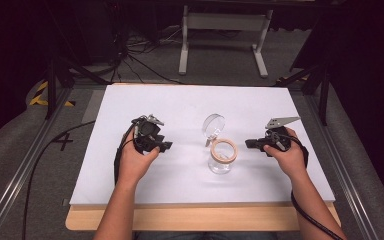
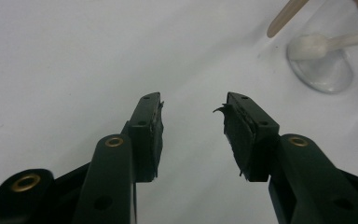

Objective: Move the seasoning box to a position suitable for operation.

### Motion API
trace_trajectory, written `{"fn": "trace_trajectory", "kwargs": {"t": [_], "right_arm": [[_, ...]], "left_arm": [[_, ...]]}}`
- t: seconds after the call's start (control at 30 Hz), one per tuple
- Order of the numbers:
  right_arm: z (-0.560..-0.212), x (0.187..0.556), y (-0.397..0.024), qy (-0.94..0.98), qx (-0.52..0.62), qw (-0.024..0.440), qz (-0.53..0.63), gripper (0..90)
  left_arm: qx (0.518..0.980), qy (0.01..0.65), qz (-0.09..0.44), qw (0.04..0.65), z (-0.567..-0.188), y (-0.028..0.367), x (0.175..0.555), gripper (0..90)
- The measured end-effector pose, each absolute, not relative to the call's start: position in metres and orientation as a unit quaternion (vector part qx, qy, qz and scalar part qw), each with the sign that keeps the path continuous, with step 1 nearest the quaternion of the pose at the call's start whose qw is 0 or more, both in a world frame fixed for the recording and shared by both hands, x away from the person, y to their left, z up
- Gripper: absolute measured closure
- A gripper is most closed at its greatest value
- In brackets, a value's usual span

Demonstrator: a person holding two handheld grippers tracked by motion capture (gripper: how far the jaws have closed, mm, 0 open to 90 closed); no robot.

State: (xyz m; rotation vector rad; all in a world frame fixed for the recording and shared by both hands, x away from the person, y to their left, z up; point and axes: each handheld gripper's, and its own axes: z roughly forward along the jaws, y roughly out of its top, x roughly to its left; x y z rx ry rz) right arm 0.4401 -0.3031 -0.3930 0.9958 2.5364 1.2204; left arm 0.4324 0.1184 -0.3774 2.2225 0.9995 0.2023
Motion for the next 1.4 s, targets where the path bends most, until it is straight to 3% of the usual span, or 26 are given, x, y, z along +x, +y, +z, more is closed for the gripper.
{"fn": "trace_trajectory", "kwargs": {"t": [0.43, 0.83, 0.97, 1.4], "right_arm": [[-0.389, 0.437, -0.294, 0.850, 0.317, 0.071, 0.414, 88.7], [-0.391, 0.436, -0.280, 0.857, 0.292, 0.060, 0.421, 89.5], [-0.401, 0.438, -0.271, 0.865, 0.286, 0.058, 0.408, 89.7], [-0.414, 0.441, -0.260, 0.876, 0.282, 0.055, 0.388, 90.0]], "left_arm": [[0.858, 0.373, 0.061, 0.349, -0.362, 0.128, 0.418, 57.2], [0.872, 0.336, 0.010, 0.357, -0.351, 0.118, 0.407, 67.8], [0.878, 0.313, -0.003, 0.362, -0.348, 0.115, 0.403, 67.4], [0.876, 0.327, 0.012, 0.354, -0.348, 0.117, 0.403, 70.4]]}}
